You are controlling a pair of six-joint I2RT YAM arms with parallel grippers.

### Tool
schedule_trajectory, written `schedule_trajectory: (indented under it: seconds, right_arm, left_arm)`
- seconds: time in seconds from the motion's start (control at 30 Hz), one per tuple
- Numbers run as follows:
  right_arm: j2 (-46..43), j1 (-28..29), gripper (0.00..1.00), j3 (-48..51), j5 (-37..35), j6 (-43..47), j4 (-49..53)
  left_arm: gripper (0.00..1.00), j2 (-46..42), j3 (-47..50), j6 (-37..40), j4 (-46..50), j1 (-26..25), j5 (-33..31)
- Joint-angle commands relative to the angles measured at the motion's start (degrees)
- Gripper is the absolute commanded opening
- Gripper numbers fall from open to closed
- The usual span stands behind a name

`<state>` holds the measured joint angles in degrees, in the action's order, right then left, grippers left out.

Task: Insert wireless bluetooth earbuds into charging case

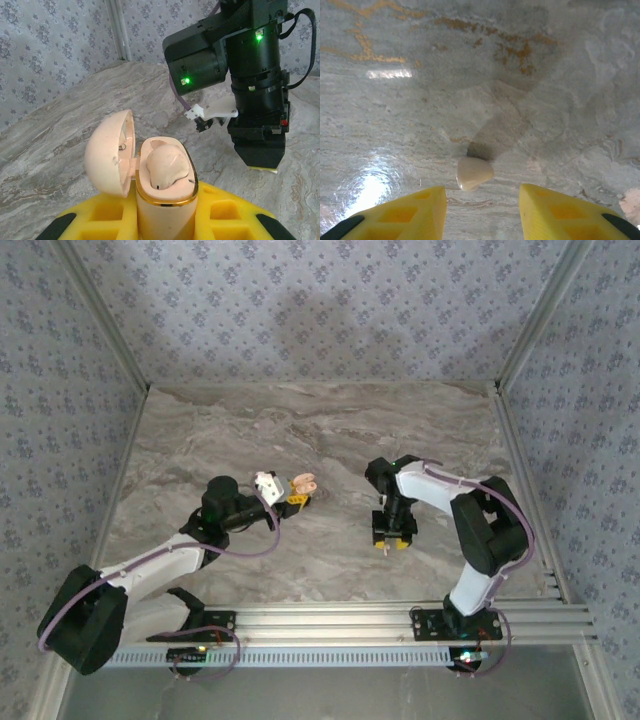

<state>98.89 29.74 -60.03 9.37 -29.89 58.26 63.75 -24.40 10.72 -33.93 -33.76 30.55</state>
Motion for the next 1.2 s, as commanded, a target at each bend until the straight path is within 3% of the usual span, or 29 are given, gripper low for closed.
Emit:
schedule_trajectory:
  seconds: [0.0, 0.83, 1.0, 1.17]
  right_arm:
    - [1.4, -0.8, 0.44, -1.5, 0.8, 2.1, 1.5]
    - [4.2, -1.6, 0.27, -1.3, 1.7, 3.3, -1.8]
    - [-0.5, -1.6, 0.25, -0.2, -0.3, 1.9, -4.5]
    - [-12.7, -0.8, 0.24, 3.3, -3.7, -2.2, -13.9]
  left_arm:
    - [0.03, -1.3, -1.4, 0.8, 0.2, 0.2, 0.1]
    - [0.03, -0.2, -1.8, 1.1, 0.6, 0.1, 0.1]
    - [0.03, 0.5, -2.1, 1.0, 0.5, 0.2, 0.5]
    - [0.03, 1.6, -2.4, 0.3, -1.0, 0.1, 0.7]
